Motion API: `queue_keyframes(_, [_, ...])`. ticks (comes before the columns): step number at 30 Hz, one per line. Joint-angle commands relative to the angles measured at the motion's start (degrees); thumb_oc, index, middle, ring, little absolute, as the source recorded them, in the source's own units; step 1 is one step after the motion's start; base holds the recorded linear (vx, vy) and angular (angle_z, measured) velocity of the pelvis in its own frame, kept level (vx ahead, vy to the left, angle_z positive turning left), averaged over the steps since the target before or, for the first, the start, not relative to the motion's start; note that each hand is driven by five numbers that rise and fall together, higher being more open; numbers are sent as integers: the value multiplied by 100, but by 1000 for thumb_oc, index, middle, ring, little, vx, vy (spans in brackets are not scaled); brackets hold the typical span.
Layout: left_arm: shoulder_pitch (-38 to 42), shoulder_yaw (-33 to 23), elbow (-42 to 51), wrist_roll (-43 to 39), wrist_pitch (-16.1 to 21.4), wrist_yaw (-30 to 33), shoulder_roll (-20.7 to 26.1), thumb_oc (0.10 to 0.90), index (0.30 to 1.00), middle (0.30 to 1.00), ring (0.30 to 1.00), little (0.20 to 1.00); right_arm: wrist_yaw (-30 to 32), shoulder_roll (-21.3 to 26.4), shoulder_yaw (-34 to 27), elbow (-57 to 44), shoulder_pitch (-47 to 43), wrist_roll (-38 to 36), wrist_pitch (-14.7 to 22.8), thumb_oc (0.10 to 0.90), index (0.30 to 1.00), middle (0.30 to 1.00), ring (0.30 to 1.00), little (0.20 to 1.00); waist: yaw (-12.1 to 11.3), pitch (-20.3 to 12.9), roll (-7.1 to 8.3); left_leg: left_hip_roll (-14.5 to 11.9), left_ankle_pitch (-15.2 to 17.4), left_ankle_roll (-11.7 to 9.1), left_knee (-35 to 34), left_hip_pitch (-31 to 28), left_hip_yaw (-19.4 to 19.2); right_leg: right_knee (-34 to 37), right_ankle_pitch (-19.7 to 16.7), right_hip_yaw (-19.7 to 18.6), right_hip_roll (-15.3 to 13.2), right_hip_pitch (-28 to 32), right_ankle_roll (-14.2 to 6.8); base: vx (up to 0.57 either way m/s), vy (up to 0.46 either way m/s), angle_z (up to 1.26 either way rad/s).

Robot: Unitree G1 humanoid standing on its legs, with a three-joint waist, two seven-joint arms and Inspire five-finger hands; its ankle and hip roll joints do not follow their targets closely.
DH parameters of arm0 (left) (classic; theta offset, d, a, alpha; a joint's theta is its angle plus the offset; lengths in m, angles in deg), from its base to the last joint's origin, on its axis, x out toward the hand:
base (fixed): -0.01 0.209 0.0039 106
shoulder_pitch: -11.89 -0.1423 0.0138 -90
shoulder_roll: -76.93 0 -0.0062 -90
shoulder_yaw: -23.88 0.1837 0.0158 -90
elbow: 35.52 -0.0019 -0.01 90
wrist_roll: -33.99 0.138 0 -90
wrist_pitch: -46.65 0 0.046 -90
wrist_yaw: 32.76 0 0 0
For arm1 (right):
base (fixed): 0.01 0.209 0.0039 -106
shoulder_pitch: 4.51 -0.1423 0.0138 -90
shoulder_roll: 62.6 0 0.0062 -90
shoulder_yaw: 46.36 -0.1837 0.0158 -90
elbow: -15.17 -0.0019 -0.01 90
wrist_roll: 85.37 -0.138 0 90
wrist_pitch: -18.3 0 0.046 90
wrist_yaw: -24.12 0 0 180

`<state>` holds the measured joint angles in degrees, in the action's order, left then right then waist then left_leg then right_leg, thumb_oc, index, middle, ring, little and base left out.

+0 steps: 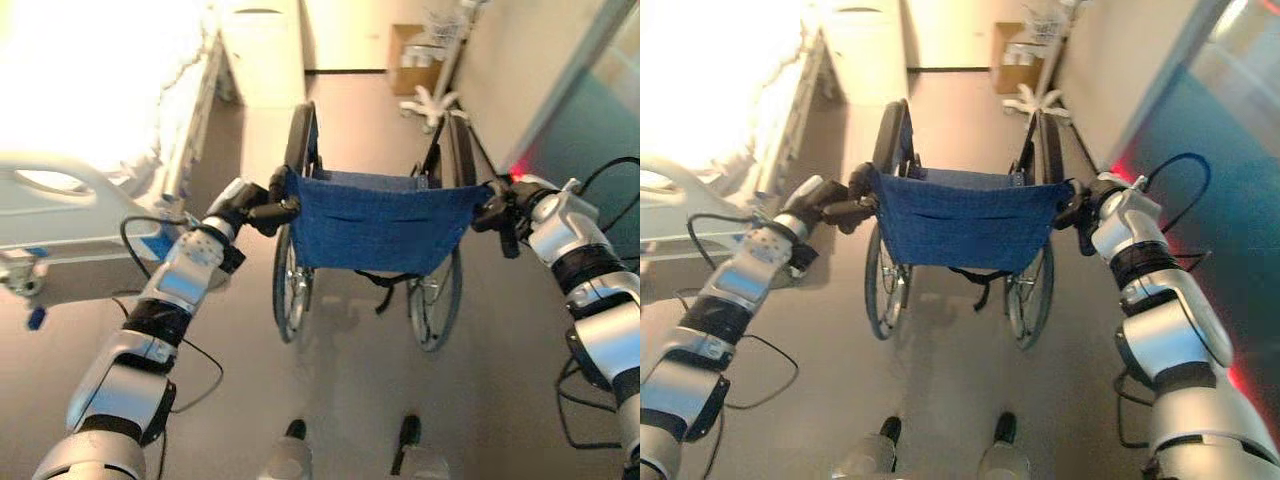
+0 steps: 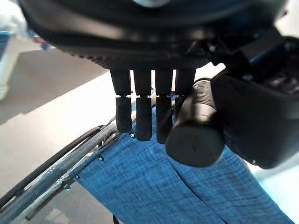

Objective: Push the wheelchair next to the bed

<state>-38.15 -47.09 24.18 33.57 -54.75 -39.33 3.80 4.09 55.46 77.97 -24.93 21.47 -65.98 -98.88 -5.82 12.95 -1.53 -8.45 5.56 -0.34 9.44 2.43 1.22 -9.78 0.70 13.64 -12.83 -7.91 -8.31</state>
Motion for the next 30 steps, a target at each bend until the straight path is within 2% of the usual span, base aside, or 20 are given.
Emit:
queue_keyframes(1, [-289, 736, -740, 621, -133, 158, 65, 400, 300, 300, 300, 300, 62, -192, 1367, -1063, -152, 323, 1495, 400, 300, 300, 300, 300, 206, 390, 579, -308, -390, -617, 386, -425, -387, 236, -741, 46, -201, -169, -63, 158, -266, 63])
queue_keyframes(2, [-160, 750, -853, 616, -128, 194, 32, 400, 300, 300, 300, 300, 110, -224, 1363, -1002, -219, 331, 1485, 400, 300, 300, 300, 300, 256, 428, 549, -363, -496, -669, 273, -449, -536, 237, -705, 168, -172, -166, -36, 124, -226, 56])
queue_keyframes(5, [58, 760, -994, 611, -131, 178, 5, 400, 300, 300, 300, 300, 104, -284, 1355, -953, -300, 405, 1473, 400, 300, 300, 300, 300, 320, 428, 463, -418, -744, -765, -33, -574, -605, 274, -611, 280, -46, -128, 46, 172, -236, 44])
queue_keyframes(7, [173, 763, -1051, 658, -138, 115, 2, 400, 300, 300, 300, 300, 101, -283, 1363, -896, -334, 416, 1532, 400, 300, 300, 300, 300, 378, 372, 410, -474, -916, -827, -215, -702, -690, 340, -553, 378, 64, -80, 120, 192, -262, 25])
queue_keyframes(8, [321, 809, -1139, 684, -149, 14, -24, 400, 300, 300, 300, 300, 110, -303, 1390, -825, -391, 403, 1556, 400, 300, 300, 300, 300, 454, 276, 357, -538, -1094, -899, -341, -843, -876, 388, -497, 540, 162, -69, 205, 148, -234, 21])
queue_keyframes(10, [408, 843, -1210, 736, -135, -36, -61, 400, 300, 300, 300, 300, 136, -321, 1387, -778, -403, 412, 1581, 400, 300, 300, 300, 300, 502, 228, 334, -580, -1209, -943, -366, -905, -999, 426, -471, 648, 225, -59, 262, 105, -222, 30])
queue_keyframes(11, [537, 915, -1294, 799, -136, -112, -109, 400, 300, 300, 300, 300, 171, -336, 1415, -715, -420, 412, 1621, 400, 300, 300, 300, 300, 562, 160, 314, -645, -1381, -1009, -324, -951, -1135, 524, -444, 806, 329, -12, 351, 109, -255, 39])
queue_keyframes(15, [637, 1052, -1439, 768, -101, -65, -205, 400, 300, 300, 300, 300, 243, -369, 1505, -590, -408, 373, 1685, 400, 300, 300, 300, 300, 617, 45, 332, -630, -1453, -1069, 64, -1002, -1319, 690, -423, 1069, 457, 91, 486, 161, -231, 41])
queue_keyframes(16, [647, 1104, -1389, 837, -132, -154, -156, 400, 300, 300, 300, 300, 258, -451, 1499, -597, -338, 320, 1545, 400, 300, 300, 300, 300, 484, -2, 347, -228, -1232, -925, 55, -871, -1130, 675, -319, 1116, 600, 241, 508, 239, -219, 0])
queue_keyframes(17, [641, 1111, -1359, 853, -150, -175, -137, 400, 300, 300, 300, 300, 270, -462, 1502, -604, -331, 303, 1518, 400, 300, 300, 300, 300, 450, 4, 351, -142, -1161, -889, 45, -842, -1087, 669, -304, 1101, 626, 272, 504, 321, -271, 6])
queue_keyframes(19, [508, 1097, -1128, 947, -225, -233, -63, 400, 300, 300, 300, 300, 263, -543, 1455, -695, -285, 327, 1318, 400, 300, 300, 300, 300, 281, 79, 361, 266, -1005, -715, -156, -526, -972, 698, -233, 946, 803, 516, 491, 266, -151, 2])
queue_keyframes(21, [398, 1125, -850, 908, -351, -237, 8, 400, 300, 300, 300, 300, 279, -622, 1387, -751, -218, 436, 1217, 400, 300, 300, 300, 300, 90, 243, 362, 446, -1128, -640, -175, 39, -1031, 784, -110, 760, 923, 888, 503, 304, -95, -15])
queue_keyframes(23, [154, 1124, -542, 869, -540, -173, 9, 400, 300, 300, 300, 300, 224, -729, 1279, -813, -97, 620, 1211, 400, 300, 300, 300, 300, -195, 431, 308, 565, -1458, -583, -256, 754, -1001, 817, 110, 502, 1091, 1321, 567, 421, -11, -30])
queue_keyframes(25, [20, 1110, -449, 867, -622, -158, 0, 400, 300, 300, 300, 300, 160, -809, 1288, -786, -113, 647, 1233, 400, 300, 300, 300, 300, -360, 486, 250, 608, -1684, -561, -450, 960, -908, 780, 251, 339, 1217, 1529, 616, 451, 37, -63])
queue_keyframes(27, [-187, 1082, -332, 838, -796, -271, 49, 400, 300, 300, 300, 300, 84, -891, 1364, -621, -182, 547, 1499, 400, 300, 300, 300, 300, -600, 460, 155, 587, -2090, -546, -799, 1141, -865, 693, 499, 110, 1434, 1892, 697, 588, 82, -106])
queue_keyframes(30, [-308, 1121, -210, 900, -871, -438, 152, 400, 300, 300, 300, 300, 155, -910, 1415, -544, -230, 455, 1719, 400, 300, 300, 300, 300, -726, 392, 130, 588, -2184, -496, -875, 1172, -982, 535, 782, -80, 1571, 2121, 769, 426, 120, -108])
